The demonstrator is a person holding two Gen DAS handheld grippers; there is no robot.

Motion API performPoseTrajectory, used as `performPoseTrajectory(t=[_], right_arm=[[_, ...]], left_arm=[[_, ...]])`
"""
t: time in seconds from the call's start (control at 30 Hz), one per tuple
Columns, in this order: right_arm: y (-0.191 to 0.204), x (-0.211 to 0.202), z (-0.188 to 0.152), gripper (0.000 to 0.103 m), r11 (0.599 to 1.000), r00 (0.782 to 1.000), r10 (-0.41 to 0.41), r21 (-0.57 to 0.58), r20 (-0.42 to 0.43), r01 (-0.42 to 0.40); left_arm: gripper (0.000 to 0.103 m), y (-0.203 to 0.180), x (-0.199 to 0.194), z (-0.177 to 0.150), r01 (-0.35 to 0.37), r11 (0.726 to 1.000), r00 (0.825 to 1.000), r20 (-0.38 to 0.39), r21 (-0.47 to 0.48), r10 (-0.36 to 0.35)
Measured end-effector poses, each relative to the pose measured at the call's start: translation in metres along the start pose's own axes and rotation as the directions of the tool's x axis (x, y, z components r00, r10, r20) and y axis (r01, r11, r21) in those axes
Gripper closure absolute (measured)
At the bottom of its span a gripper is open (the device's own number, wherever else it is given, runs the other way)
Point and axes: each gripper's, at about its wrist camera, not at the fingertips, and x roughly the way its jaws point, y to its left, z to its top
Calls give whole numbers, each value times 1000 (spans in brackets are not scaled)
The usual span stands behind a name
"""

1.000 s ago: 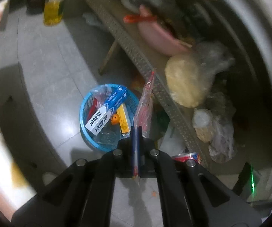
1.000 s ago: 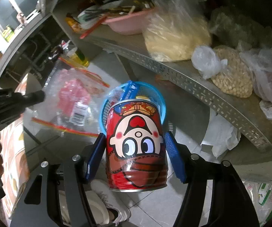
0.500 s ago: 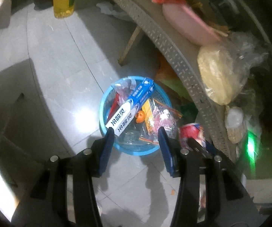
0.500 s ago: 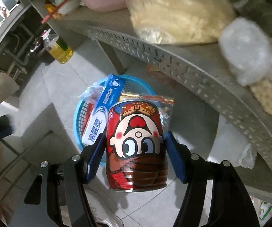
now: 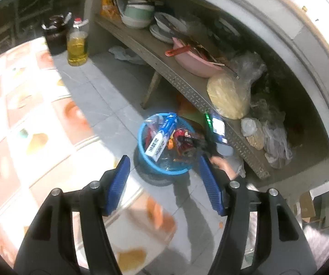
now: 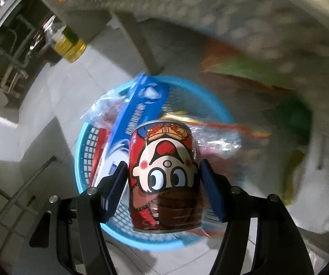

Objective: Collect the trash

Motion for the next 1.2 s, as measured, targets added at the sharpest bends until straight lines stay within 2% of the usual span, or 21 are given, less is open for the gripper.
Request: performPoseTrajectory(t=[0.17,0.3,0.5,0.57,0.63,0.67,0.73,0.83,1.0,1.07,1.13,1.2], right_arm=[[2,30,-5,37,1000,998,-23,-8,-59,22],[2,10,-10,30,1000,999,3,-4,-40,-3],[-2,-66,-23,29,998,996,56,-18,65,-55],[0,-106,-40,29,997,989,80,-25,122,-78],[4,-143,-64,29,992,977,124,-49,173,-117],[5,-159,-75,25,990,972,138,-63,191,-128],[14,-193,-104,22,984,959,165,-102,229,-145],[38,-240,-162,15,972,943,196,-184,269,-150],[80,-283,-235,9,955,936,192,-275,295,-109],[99,-301,-261,7,949,926,195,-302,324,-94],[116,-315,-280,7,944,918,213,-314,336,-104],[136,-333,-299,7,944,912,190,-321,363,-69]], left_arm=[[39,13,-29,-23,-38,999,999,16,-6,38],[37,15,-41,-34,-78,997,996,43,23,76],[34,12,-60,-52,-96,995,991,101,39,92],[27,8,-69,-61,-123,991,984,135,49,116],[22,5,-84,-75,-161,985,970,193,56,148],[19,3,-88,-81,-177,983,964,214,59,160],[17,0,-101,-100,-228,972,943,263,66,203],[12,0,-113,-123,-283,958,921,293,49,257],[9,12,-133,-162,-318,945,900,291,-72,325],[9,20,-144,-177,-324,935,888,293,-145,354],[9,25,-155,-189,-361,910,867,286,-205,409],[9,26,-166,-199,-405,885,838,293,-228,459]])
